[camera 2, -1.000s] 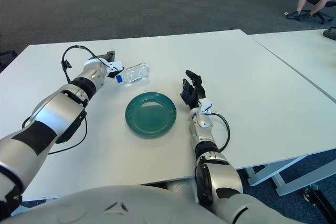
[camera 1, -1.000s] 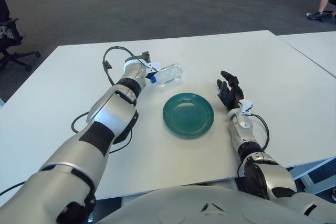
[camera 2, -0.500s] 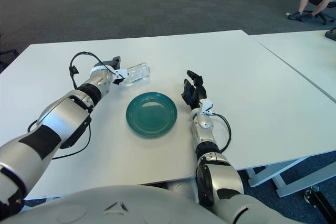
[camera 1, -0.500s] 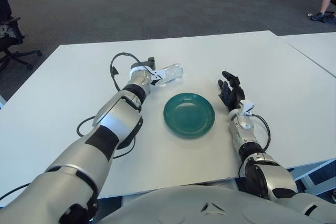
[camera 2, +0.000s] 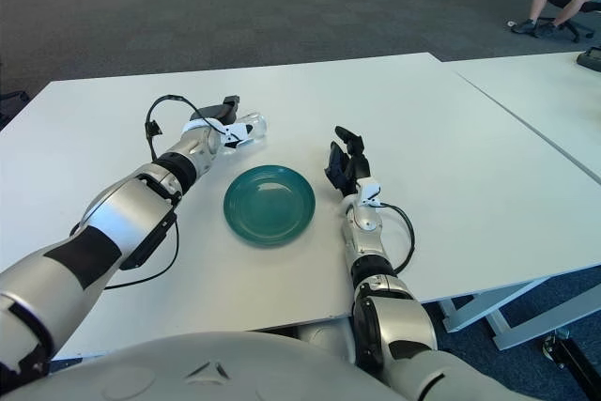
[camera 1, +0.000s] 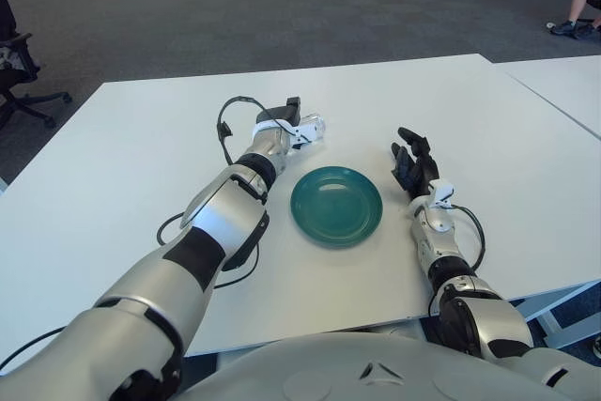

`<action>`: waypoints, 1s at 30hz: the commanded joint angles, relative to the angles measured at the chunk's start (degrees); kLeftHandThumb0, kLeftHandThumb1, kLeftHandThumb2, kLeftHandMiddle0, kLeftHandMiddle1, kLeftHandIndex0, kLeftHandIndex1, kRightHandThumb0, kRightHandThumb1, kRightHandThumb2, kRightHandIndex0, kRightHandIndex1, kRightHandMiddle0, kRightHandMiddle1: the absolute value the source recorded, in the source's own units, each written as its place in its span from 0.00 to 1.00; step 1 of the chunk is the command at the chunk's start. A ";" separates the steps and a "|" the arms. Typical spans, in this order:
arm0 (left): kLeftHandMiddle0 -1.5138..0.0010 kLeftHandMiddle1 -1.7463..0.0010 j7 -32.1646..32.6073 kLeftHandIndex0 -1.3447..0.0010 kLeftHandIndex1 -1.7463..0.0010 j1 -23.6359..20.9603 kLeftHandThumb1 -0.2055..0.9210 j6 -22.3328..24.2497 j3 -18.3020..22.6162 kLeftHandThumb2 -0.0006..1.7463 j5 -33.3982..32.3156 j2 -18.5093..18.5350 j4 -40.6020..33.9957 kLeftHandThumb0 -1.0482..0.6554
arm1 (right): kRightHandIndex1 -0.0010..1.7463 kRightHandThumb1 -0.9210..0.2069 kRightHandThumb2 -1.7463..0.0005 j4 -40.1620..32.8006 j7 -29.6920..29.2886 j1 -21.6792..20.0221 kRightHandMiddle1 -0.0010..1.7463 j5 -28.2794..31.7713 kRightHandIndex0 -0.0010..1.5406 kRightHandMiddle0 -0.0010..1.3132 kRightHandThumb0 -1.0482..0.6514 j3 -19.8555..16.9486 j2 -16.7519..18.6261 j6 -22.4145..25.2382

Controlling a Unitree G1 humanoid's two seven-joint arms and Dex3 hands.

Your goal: Put the bottle into the plate.

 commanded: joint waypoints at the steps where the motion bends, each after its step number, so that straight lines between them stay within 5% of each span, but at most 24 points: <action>1: 0.80 0.55 1.61 1.00 0.66 -1.89 1.00 -0.88 0.47 0.54 -0.02 0.76 -0.20 0.01 | 0.00 0.00 0.54 -0.22 -0.23 1.37 0.40 0.26 0.20 0.00 0.26 -0.16 0.30 1.50; 7: 0.83 0.37 2.20 1.00 0.59 -2.52 1.00 -2.56 1.29 0.53 -0.44 1.01 -0.27 0.02 | 0.00 0.00 0.54 -0.27 -0.43 1.56 0.39 0.29 0.20 0.00 0.26 -0.17 0.60 1.95; 17: 0.83 0.27 3.08 1.00 0.55 -3.18 1.00 -3.69 2.61 0.51 -0.92 1.35 -0.31 0.03 | 0.00 0.00 0.54 0.80 -0.42 1.44 0.40 0.36 0.20 0.00 0.27 -0.40 0.69 1.25; 30: 0.82 0.52 2.76 1.00 0.59 -2.47 1.00 -2.97 2.06 0.50 0.12 2.22 0.02 0.03 | 0.00 0.00 0.54 -0.33 -0.11 2.47 0.41 0.46 0.21 0.00 0.27 -0.42 0.74 0.93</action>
